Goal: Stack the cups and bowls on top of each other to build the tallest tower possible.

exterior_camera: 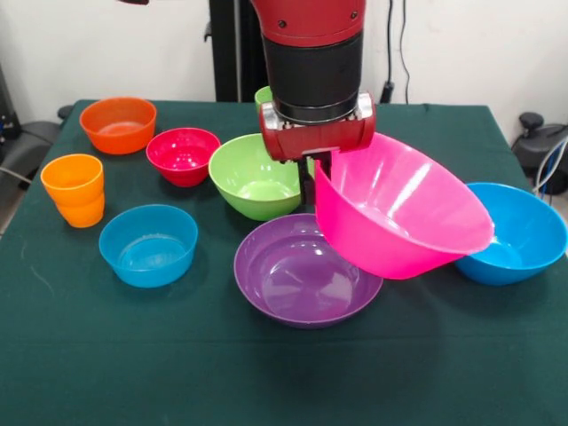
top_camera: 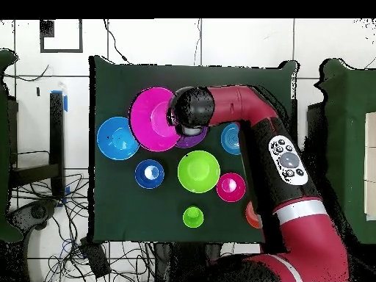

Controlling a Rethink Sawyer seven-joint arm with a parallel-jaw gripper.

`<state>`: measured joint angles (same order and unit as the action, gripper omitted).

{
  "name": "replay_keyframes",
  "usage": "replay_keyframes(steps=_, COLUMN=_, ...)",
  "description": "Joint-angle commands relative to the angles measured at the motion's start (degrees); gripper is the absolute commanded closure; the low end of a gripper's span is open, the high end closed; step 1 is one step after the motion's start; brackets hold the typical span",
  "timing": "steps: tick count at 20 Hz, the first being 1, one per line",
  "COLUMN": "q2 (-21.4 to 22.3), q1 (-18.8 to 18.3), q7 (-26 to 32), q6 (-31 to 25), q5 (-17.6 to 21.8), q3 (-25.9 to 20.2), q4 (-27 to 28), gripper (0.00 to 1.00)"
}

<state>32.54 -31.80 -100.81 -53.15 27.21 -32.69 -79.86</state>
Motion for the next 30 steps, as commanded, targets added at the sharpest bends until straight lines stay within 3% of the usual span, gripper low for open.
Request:
replay_keyframes(steps=1, q2=-2.9, q1=-0.8, q7=20.4, q6=-5.9, q5=4.7, q3=-3.0, q4=3.6, gripper=1.0)
replay_keyframes(steps=10, q2=-6.1, q1=-2.6, q7=26.0, q6=-8.4, q5=6.1, q3=-3.9, q4=8.6, gripper=1.0)
replay_keyframes(steps=17, q2=-8.2, q1=-3.7, q7=28.5, q6=-8.8, q5=6.9, q3=-4.3, q4=9.3, gripper=1.0)
replay_keyframes(steps=23, q2=-8.0, q1=-4.1, q7=28.2, q6=-6.9, q5=7.6, q3=-3.0, q4=6.8, gripper=1.0)
replay_keyframes(steps=30, q2=-5.6, q1=-5.3, q7=21.5, q6=-2.5, q5=7.4, q3=-1.6, q4=-2.8, gripper=1.0)
